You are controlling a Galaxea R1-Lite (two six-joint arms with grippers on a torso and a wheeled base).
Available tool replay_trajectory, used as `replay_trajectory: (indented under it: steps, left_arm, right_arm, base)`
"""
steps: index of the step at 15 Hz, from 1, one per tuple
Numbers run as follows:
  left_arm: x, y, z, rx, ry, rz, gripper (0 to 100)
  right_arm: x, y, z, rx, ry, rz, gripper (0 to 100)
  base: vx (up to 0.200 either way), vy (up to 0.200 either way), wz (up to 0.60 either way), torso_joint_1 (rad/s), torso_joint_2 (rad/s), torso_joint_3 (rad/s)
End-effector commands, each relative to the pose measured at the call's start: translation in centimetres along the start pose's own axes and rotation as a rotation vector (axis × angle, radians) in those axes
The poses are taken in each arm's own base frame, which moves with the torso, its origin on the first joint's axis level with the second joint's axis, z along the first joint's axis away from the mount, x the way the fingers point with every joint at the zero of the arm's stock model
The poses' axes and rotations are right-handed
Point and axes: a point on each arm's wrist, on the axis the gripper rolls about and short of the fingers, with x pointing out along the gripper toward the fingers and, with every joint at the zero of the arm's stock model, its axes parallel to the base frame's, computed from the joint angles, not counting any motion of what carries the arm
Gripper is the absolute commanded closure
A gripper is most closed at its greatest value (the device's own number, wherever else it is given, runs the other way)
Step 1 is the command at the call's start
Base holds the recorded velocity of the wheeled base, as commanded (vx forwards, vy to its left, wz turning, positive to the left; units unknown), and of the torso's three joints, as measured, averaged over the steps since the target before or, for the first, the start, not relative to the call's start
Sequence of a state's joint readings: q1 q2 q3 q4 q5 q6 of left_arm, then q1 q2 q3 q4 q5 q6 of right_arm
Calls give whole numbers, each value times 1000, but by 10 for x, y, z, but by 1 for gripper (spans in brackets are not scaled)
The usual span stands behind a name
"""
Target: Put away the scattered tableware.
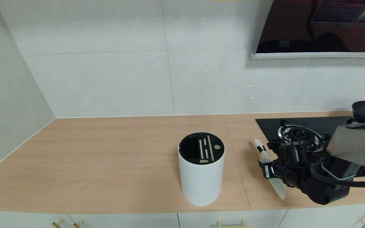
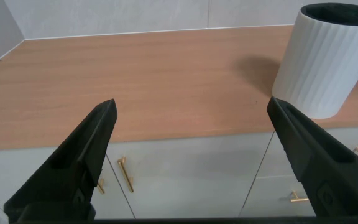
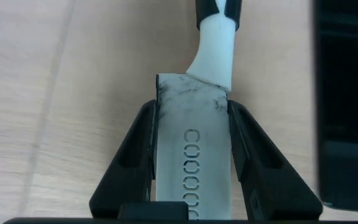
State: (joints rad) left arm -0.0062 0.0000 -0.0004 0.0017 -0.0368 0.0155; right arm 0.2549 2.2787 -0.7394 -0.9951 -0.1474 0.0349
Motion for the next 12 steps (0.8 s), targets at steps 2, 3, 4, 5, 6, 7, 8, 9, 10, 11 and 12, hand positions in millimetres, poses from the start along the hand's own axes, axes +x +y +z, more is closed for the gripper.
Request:
replay_trajectory:
  steps: [2, 3, 4, 5, 6, 7, 8, 9, 10, 11, 12]
  left_arm:
    - [0, 0, 0, 0, 2, 0, 0]
    - [0, 0, 0, 0, 2, 0, 0]
    - [0, 0, 0, 1, 3, 0, 0]
    - [0, 0, 0, 3, 3, 0, 0]
    - [0, 0, 0, 4, 3, 0, 0]
    - [0, 0, 0, 6, 3, 0, 0]
    - [0, 0, 0, 1, 2, 0, 0]
    - [0, 0, 0, 6, 0, 3, 0]
    - [0, 0, 2, 6, -12, 9, 0]
    - [-2, 0, 10, -1, -62, 10, 0]
    - [-3, 0, 14, -2, -86, 7, 0]
  right_arm:
    - [-51, 13, 41, 0, -136, 56, 100]
    - [-63, 16, 46, -2, -161, 71, 100]
    - [-76, 18, 52, -3, -190, 88, 100]
    - [-83, 18, 53, -5, -200, 96, 100]
    - [-90, 17, 55, -8, -211, 97, 100]
    - [-92, 16, 56, -8, -217, 96, 100]
    - [-97, 16, 60, -2, -236, 93, 100]
    - [-100, 16, 62, 0, -246, 95, 100]
    - [-102, 15, 65, 1, -258, 94, 100]
    - [-106, 16, 68, 2, -272, 99, 100]
    - [-106, 17, 68, 1, -273, 101, 100]
  base:
    - [0, 0, 0, 0, 0, 0]
    - [0, 0, 0, 0, 0, 0]
    - [0, 0, 0, 0, 0, 0]
    - [0, 0, 0, 0, 0, 0]
    - [0, 0, 0, 0, 0, 0]
    - [0, 0, 0, 0, 0, 0]
    - [0, 0, 0, 0, 0, 0]
    - [0, 0, 0, 0, 0, 0]
    - [0, 0, 0, 0, 0, 0]
    - [0, 0, 0, 0, 0, 0]
    - [0, 0, 0, 0, 0, 0]
